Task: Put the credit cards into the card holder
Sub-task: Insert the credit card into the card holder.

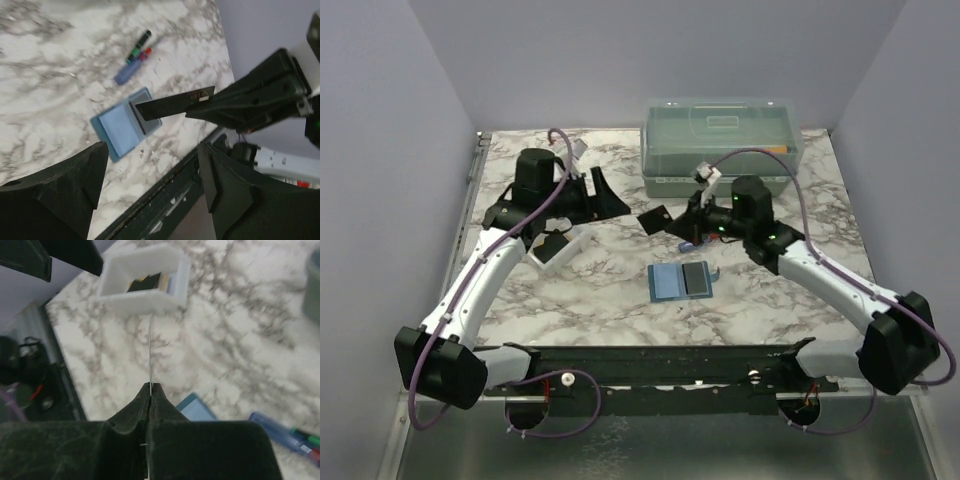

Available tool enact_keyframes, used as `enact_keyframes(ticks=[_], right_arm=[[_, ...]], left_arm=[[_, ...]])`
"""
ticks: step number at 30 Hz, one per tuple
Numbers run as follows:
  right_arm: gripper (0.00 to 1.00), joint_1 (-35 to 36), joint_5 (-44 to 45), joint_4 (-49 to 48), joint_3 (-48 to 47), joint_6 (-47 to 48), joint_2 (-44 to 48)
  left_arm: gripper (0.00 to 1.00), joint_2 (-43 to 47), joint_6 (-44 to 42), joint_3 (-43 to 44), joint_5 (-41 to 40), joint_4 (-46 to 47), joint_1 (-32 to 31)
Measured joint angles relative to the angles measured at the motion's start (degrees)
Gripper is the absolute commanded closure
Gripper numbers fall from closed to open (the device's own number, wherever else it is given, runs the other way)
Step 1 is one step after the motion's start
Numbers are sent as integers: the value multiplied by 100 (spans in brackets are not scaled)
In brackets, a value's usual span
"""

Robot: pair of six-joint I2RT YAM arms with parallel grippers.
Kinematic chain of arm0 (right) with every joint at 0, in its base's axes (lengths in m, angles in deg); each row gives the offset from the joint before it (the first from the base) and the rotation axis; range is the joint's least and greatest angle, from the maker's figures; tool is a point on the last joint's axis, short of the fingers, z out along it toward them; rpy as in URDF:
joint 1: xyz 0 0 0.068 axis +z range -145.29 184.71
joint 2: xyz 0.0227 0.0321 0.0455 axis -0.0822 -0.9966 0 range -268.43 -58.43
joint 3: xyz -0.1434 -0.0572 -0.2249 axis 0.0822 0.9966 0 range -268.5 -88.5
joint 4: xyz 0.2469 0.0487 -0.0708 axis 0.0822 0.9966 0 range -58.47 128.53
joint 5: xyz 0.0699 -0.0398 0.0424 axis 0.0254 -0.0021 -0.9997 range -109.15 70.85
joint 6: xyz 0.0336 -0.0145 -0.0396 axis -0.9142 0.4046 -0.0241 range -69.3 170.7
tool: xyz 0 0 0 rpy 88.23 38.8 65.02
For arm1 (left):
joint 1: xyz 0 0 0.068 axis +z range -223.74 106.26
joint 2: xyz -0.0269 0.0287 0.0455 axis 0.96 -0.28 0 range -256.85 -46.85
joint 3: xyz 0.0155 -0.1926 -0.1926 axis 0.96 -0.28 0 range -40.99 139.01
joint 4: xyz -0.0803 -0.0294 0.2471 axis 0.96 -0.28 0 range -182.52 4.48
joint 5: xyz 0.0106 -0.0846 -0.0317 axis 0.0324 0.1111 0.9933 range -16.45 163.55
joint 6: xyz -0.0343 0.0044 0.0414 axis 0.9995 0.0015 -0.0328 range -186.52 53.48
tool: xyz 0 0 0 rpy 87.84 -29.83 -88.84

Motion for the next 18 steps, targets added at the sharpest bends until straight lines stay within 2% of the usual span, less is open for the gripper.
enact_keyframes(ticks=[5, 8, 12, 16, 18], right_arm=[[100, -1023, -1969, 868, 1073, -662, 992], [100, -1099, -3088, 901, 1561, -1154, 1102], [100, -1084, -3904, 901, 1847, -1578, 1204], [100, -1084, -4306, 883, 1869, -1740, 1416], [100, -1084, -4402, 885, 1867, -1759, 1432]], left_arm=[[19, -275, -181, -566, 826, 490, -887], [19, -702, -280, -737, 1270, 715, -1419], [22, -1014, -431, -970, 1690, 802, -1869], [36, -1060, -538, -1038, 2232, 861, -1958], [56, -1060, -577, -1038, 2577, 922, -2033]])
